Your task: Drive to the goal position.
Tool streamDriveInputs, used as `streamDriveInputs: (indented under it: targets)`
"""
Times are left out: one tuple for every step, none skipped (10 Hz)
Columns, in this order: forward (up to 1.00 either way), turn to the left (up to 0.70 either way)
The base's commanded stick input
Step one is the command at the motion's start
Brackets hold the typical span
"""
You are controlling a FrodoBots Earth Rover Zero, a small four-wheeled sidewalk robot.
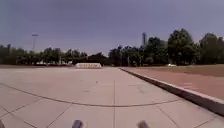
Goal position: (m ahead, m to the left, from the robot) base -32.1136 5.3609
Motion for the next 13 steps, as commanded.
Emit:
streamDriveInputs:
  targets:
    - [0.0,0.85]
    - [0.0,0.85]
    - [0.0,0.85]
    - [0.0,0.85]
    - [0.0,0.85]
    - [0.0,0.85]
    - [0.0,0.85]
    - [0.0,0.85]
    - [0.0,0.85]
    - [0.0,0.85]
    - [0.0,0.85]
    - [0.0,0.85]
    - [0.0,0.85]
